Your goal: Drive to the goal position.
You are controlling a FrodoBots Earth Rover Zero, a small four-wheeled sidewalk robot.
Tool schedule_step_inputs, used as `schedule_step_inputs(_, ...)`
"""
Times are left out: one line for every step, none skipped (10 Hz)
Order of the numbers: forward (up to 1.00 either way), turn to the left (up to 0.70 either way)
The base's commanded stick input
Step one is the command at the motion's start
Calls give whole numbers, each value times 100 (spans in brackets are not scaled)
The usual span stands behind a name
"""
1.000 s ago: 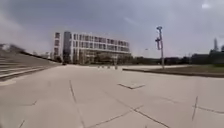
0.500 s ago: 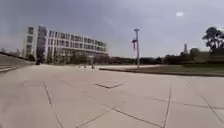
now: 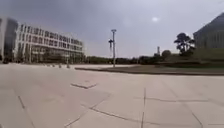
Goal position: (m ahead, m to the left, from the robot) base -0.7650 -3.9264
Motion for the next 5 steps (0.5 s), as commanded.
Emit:
schedule_step_inputs(0,-70)
schedule_step_inputs(0,-70)
schedule_step_inputs(0,-70)
schedule_step_inputs(0,-70)
schedule_step_inputs(0,-70)
